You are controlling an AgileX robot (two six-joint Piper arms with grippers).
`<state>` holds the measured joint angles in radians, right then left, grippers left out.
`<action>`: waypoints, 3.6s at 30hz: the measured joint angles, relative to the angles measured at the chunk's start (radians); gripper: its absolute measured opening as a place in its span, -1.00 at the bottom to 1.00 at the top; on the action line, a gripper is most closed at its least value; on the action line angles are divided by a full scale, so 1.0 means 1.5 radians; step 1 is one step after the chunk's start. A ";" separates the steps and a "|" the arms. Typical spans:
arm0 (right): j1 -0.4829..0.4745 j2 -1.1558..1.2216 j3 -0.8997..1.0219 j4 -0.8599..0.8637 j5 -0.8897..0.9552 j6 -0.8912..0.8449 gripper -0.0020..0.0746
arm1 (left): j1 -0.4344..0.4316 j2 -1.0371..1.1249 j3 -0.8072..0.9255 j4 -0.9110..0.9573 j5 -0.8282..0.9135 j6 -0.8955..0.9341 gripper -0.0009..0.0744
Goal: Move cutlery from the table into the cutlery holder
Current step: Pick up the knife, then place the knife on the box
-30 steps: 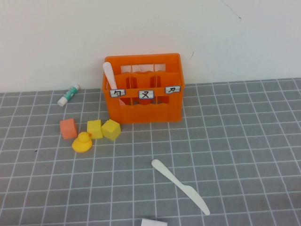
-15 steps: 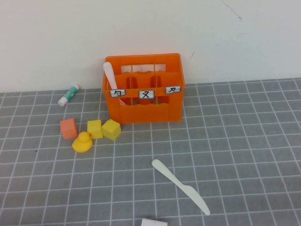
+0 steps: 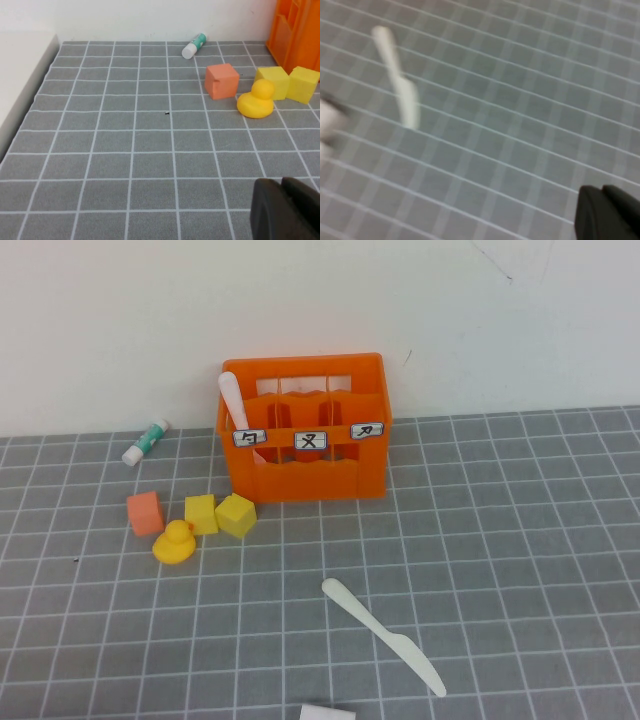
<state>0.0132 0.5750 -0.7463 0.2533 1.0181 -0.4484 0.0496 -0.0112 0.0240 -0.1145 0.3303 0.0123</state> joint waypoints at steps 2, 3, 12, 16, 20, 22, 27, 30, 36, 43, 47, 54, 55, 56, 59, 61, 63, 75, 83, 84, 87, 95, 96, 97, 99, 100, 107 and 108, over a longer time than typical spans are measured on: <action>0.000 0.053 -0.039 0.045 0.019 -0.019 -0.95 | 0.000 0.000 0.000 0.000 0.000 -0.003 -0.98; 0.000 0.080 -0.055 0.071 0.027 -0.034 -0.95 | 0.000 0.000 0.000 0.000 0.000 -0.004 -0.98; 0.031 0.284 -0.139 0.187 0.053 -0.118 -0.95 | 0.000 0.000 0.000 0.000 0.001 -0.008 -0.98; 0.115 0.356 -0.167 0.150 0.026 -0.100 -0.95 | 0.000 0.000 0.000 0.000 0.001 -0.008 -0.98; 0.219 0.447 -0.209 0.050 0.010 -0.029 -0.95 | 0.000 0.000 0.000 0.000 0.001 -0.008 -0.98; 0.273 0.500 -0.239 -0.006 0.007 0.014 -0.95 | 0.000 0.000 0.000 0.000 0.001 -0.008 -0.98; 0.388 0.624 -0.327 -0.143 0.005 0.119 -0.95 | 0.000 0.000 0.000 0.000 0.001 -0.008 -0.98; 0.433 0.697 -0.380 -0.181 0.002 0.148 -0.95 | 0.000 0.000 0.000 0.000 0.001 -0.008 -0.98; 0.466 0.844 -0.474 -0.193 -0.002 0.161 -0.88 | 0.000 0.000 0.000 0.000 0.001 -0.008 -0.98; 0.466 0.996 -0.590 -0.214 -0.007 0.163 -0.19 | 0.000 0.000 0.000 0.000 0.002 -0.008 -0.98; 0.466 1.065 -0.656 -0.210 -0.009 0.163 0.02 | 0.000 0.000 0.000 0.000 0.002 -0.008 -0.98; 0.466 1.143 -0.720 -0.186 0.004 0.163 0.04 | 0.000 0.000 0.000 0.000 0.002 -0.008 -0.98; 0.466 1.150 -0.722 -0.178 0.006 0.163 0.04 | 0.000 0.000 0.000 0.000 0.002 -0.008 -0.98; 0.466 1.154 -0.723 -0.169 0.006 0.163 0.04 | 0.000 0.000 0.000 0.000 0.002 -0.008 -0.98; 0.466 1.166 -0.723 -0.149 0.004 0.163 0.05 | 0.000 0.000 0.000 -0.001 0.002 -0.012 -0.98; 0.466 1.175 -0.724 -0.142 -0.001 0.163 0.05 | 0.000 0.000 0.000 -0.001 0.002 -0.013 -0.98; 0.466 1.178 -0.726 -0.139 -0.004 0.163 0.05 | 0.000 0.000 0.000 -0.001 0.002 -0.014 -0.98; 0.466 1.186 -0.737 -0.161 0.001 0.192 -0.46 | 0.000 0.000 0.000 -0.001 0.002 -0.015 -0.98; 0.466 1.169 -0.731 -0.138 0.009 0.185 -0.46 | 0.000 0.000 0.000 -0.002 0.002 -0.015 -0.98; 0.466 1.161 -0.731 -0.133 0.010 0.180 -0.46 | 0.000 0.000 0.000 -0.002 0.002 -0.015 -0.98; 0.466 1.122 -0.728 -0.122 0.010 0.168 -0.46 | 0.000 0.000 0.000 -0.002 0.002 -0.015 -0.98; 0.466 0.956 -0.558 -0.012 -0.177 0.093 -0.46 | 0.000 0.000 0.000 -0.002 0.002 -0.015 -0.98; 0.466 0.931 -0.517 0.009 -0.225 0.075 -0.46 | 0.000 0.000 0.000 -0.002 0.002 -0.015 -0.98; 0.466 0.906 -0.476 0.033 -0.277 0.055 -0.46 | 0.000 0.000 0.000 -0.002 0.002 -0.015 -0.98; 0.466 0.863 -0.409 0.078 -0.377 0.026 -0.46 | 0.000 0.000 0.000 -0.002 0.002 -0.015 -0.98; 0.466 0.842 -0.378 0.105 -0.433 0.018 -0.46 | 0.000 0.000 0.000 -0.002 0.002 -0.015 -0.98; 0.466 0.788 -0.306 0.198 -0.730 -0.016 -0.46 | 0.000 0.000 0.000 -0.002 0.002 -0.015 -0.98; 0.466 0.788 -0.305 0.196 -0.767 -0.021 -0.46 | 0.000 0.000 0.000 -0.002 0.002 -0.015 -0.98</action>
<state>0.7127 1.7567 -1.2034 0.5479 -0.1325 -0.4797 0.0496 -0.0112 0.0240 -0.1182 0.3335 -0.0099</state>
